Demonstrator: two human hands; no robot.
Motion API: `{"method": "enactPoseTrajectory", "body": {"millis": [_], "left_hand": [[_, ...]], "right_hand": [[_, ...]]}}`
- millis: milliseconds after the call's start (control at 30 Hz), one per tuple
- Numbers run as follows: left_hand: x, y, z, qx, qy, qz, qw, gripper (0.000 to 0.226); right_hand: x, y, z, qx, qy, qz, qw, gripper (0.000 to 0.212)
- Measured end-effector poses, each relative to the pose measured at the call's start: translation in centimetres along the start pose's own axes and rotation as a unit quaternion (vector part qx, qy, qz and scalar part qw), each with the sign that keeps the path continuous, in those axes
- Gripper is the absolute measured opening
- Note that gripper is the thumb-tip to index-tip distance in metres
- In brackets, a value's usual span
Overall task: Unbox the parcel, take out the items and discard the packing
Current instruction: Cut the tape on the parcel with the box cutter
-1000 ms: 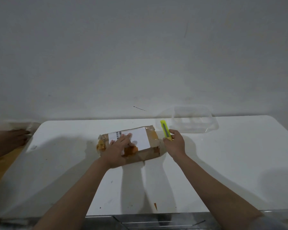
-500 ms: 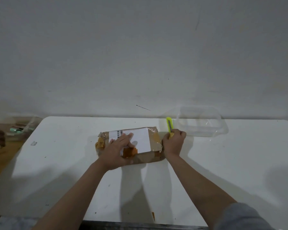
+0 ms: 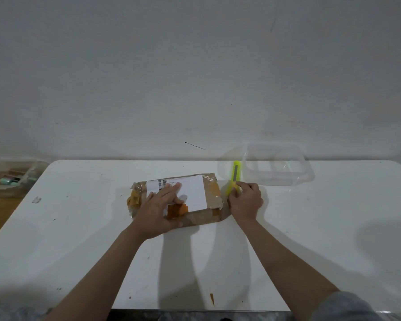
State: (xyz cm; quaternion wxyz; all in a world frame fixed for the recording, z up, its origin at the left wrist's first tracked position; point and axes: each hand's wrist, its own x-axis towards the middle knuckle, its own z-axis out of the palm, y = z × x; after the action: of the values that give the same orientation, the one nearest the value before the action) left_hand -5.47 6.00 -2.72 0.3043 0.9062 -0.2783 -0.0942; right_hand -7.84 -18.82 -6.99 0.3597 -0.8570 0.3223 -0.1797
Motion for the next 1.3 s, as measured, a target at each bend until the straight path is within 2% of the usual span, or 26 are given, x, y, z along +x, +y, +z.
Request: {"method": "enactPoseTrajectory", "body": {"millis": [167,267,333,433,500,633,700,767,800,900,1000,1133,1300], "left_hand": [[-0.1,0.2,0.1,-0.004,0.002,0.0,1.0,0.044],[0.0,0.3,0.0,-0.002,0.0,-0.009,1.0,0.051],[0.0,0.2,0.0,-0.007,-0.003,-0.007,1.0,0.046],[0.1,0.2,-0.2,-0.012,-0.01,-0.004,1.0,0.04],[0.2,0.2,-0.4,-0.006,-0.021,0.0,1.0,0.039],[0.3,0.8,-0.9,0.041,-0.041,0.013,0.998,0.032],[0.3,1.1,-0.9,0.131,-0.02,0.021,0.991,0.032],[-0.3,0.9,-0.7,0.21,0.04,0.016,0.977,0.041],[-0.7,0.7,-0.6,0.215,0.08,0.005,0.973,0.051],[-2.0,0.0,-0.6,0.138,0.162,-0.092,0.973,0.097],[-2.6,-0.9,-0.8,0.041,0.165,-0.17,0.971,0.116],[-3.0,-2.0,-1.2,0.012,0.154,-0.134,0.979,0.128],[-3.1,-1.8,-1.4,0.036,0.135,-0.127,0.982,0.143]], "right_hand": [[0.3,0.1,-0.1,-0.033,-0.008,0.005,0.999,0.028],[0.6,-0.1,-0.2,-0.038,-0.01,0.008,0.999,0.029],[0.4,-0.2,-0.4,-0.03,-0.007,0.006,1.0,0.028],[-0.6,-0.3,-1.3,0.083,-0.002,-0.037,0.996,0.026],[-1.9,-0.8,-2.2,0.157,-0.026,-0.065,0.985,0.024],[-5.0,-1.6,-2.4,0.183,-0.083,-0.072,0.977,0.025],[-6.1,-1.8,-2.0,0.177,-0.096,-0.07,0.977,0.023],[-6.8,-2.0,-1.7,0.177,-0.088,-0.064,0.978,0.021],[-7.1,-2.1,-1.5,0.177,-0.083,-0.061,0.979,0.021],[-7.7,-2.4,-1.5,0.183,-0.067,-0.057,0.979,0.022],[-8.4,-2.7,-1.5,0.19,-0.049,-0.061,0.979,0.022],[-8.5,-2.8,-1.5,0.186,-0.029,-0.075,0.979,0.021],[-8.5,-3.2,-1.6,0.188,-0.049,-0.079,0.978,0.03]]}}
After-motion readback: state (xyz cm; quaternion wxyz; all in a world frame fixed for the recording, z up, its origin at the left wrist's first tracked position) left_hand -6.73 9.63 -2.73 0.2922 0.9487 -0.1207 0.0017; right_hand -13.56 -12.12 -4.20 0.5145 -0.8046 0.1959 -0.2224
